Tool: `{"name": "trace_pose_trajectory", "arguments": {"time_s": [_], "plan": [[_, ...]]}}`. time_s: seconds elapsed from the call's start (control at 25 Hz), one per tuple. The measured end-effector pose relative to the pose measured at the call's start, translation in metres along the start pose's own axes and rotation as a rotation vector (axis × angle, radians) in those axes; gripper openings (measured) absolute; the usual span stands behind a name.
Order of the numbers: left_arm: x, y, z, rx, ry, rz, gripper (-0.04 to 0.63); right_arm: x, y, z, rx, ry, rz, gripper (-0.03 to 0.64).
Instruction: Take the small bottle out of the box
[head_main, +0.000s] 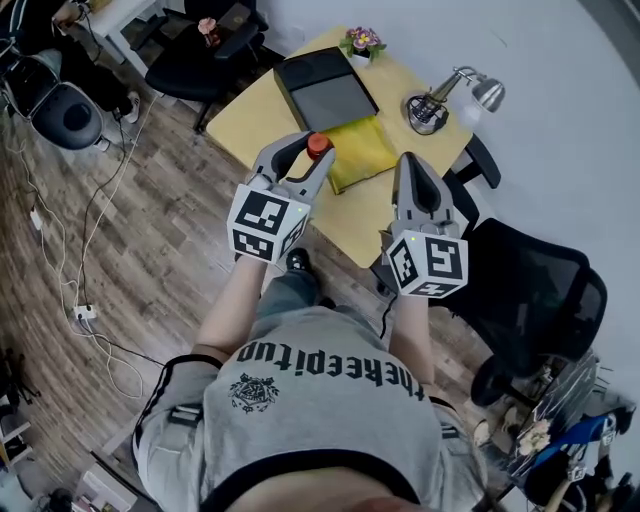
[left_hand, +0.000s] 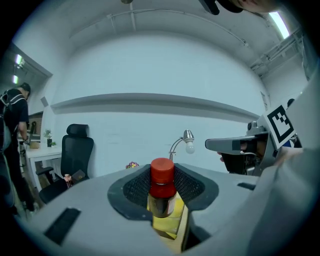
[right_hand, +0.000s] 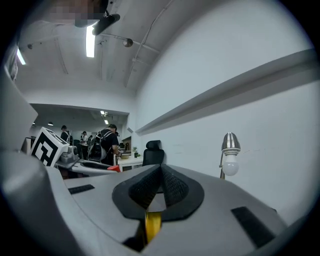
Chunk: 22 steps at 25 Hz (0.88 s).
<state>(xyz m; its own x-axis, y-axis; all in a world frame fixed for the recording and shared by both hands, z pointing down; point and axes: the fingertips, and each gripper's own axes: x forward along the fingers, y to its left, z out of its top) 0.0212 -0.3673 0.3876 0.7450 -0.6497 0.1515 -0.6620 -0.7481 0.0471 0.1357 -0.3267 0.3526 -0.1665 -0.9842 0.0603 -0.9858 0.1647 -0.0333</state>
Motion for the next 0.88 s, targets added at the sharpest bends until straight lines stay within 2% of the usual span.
{"name": "trace_pose_trajectory", "arguments": {"time_s": [0.48,0.88], "plan": [[-0.059,-0.028,0.034,0.025,-0.073,0.082,0.141,-0.05,0.018,0.033,-0.031,-0.086,0.046,0.002],[-0.091,-0.064,0.055,0.065,-0.116,0.102,0.141,-0.095,0.018,0.057,-0.043,-0.146,0.039,0.002]]}}
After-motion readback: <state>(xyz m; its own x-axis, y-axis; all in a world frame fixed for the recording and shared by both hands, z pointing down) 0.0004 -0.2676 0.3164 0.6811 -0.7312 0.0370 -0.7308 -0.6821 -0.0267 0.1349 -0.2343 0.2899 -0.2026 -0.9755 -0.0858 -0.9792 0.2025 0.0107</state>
